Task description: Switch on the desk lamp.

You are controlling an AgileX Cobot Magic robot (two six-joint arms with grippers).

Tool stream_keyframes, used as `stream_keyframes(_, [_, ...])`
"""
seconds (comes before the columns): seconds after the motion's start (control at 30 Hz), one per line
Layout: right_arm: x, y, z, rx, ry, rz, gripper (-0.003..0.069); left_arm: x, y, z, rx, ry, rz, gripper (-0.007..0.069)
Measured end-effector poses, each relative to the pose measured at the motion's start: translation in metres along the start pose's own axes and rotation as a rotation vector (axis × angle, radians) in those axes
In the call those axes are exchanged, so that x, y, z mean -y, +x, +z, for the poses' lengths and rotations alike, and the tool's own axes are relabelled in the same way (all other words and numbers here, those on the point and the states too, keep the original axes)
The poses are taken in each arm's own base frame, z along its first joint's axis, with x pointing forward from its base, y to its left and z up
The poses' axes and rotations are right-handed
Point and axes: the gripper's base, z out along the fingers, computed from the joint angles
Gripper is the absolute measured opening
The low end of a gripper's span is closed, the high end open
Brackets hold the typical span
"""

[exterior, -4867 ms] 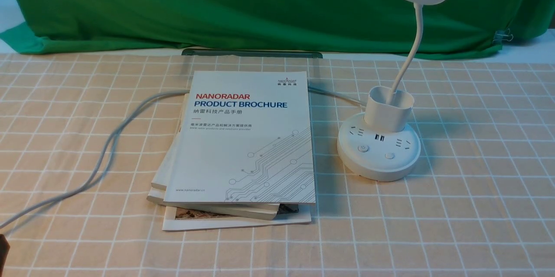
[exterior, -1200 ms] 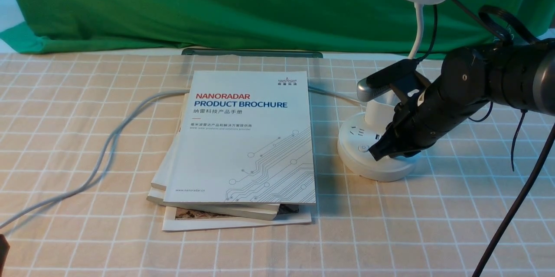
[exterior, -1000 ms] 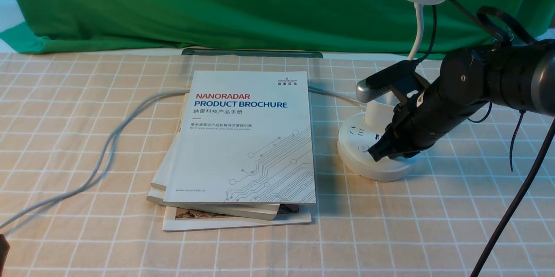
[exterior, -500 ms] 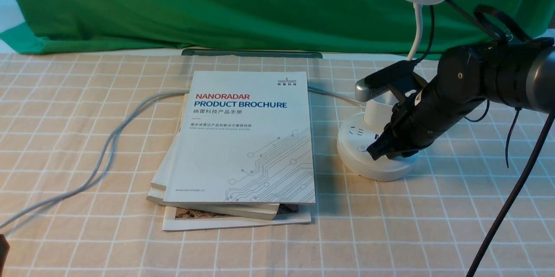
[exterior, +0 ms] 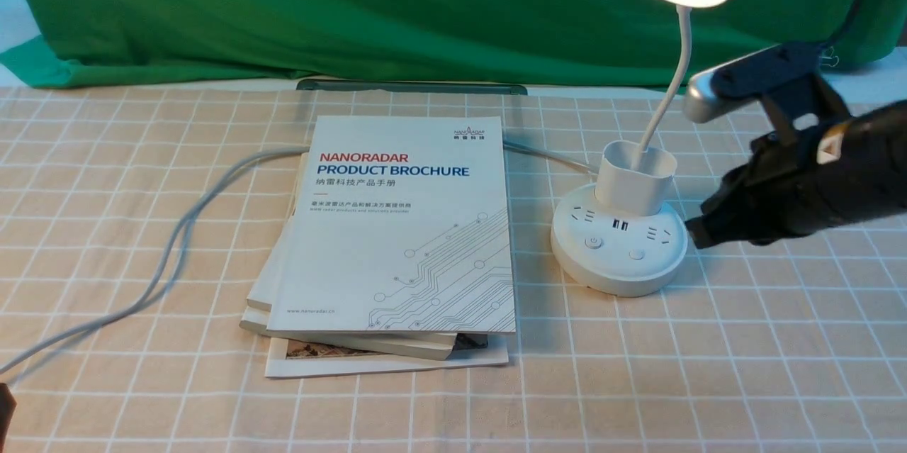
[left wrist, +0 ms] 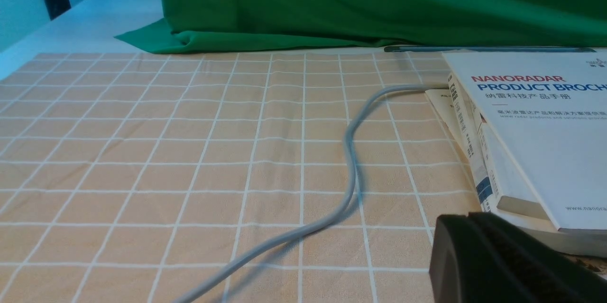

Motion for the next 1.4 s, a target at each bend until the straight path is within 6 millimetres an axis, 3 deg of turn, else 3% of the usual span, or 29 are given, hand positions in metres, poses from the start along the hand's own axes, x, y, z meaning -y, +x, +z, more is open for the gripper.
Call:
stream_keyframes(0.07, [-0.003, 0.015, -0.03, 0.076, 0.012, 0.005, 0.0031, 0.0, 0.0, 0.0, 0.0, 0.0, 0.0, 0.0021])
stream_keyframes(0.1, [-0.003, 0.015, -0.034, 0.092, 0.014, 0.004, 0.0031, 0.0, 0.0, 0.0, 0.0, 0.0, 0.0, 0.0021])
stream_keyframes(0.27, [-0.011, 0.051, -0.109, 0.348, 0.044, 0.01, 0.0034, 0.0, 0.0, 0.0, 0.0, 0.0, 0.001, 0.0021])
stream_keyframes(0.5, [-0.02, 0.104, -0.158, 0.548, 0.051, 0.088, 0.0038, 0.0, 0.0, 0.0, 0.0, 0.0, 0.001, 0.0021])
stream_keyframes(0.73, [-0.021, 0.13, -0.152, 0.702, 0.088, 0.07, 0.0045, 0.0, 0.0, 0.0, 0.0, 0.0, 0.001, 0.0021])
stream_keyframes(1.1, [-0.02, 0.165, -0.106, 0.924, 0.151, 0.048, 0.008, 0.0, 0.0, 0.0, 0.0, 0.0, 0.001, 0.0021])
stream_keyframes(1.27, [-0.016, 0.196, -0.094, 0.937, 0.23, 0.109, 0.0091, 0.0, 0.0, 0.0, 0.0, 0.0, 0.001, 0.0021])
stream_keyframes(1.4, [-0.008, 0.209, -0.097, 0.905, 0.356, 0.22, 0.0101, 0.0, 0.0, 0.0, 0.0, 0.0, 0.001, 0.0021])
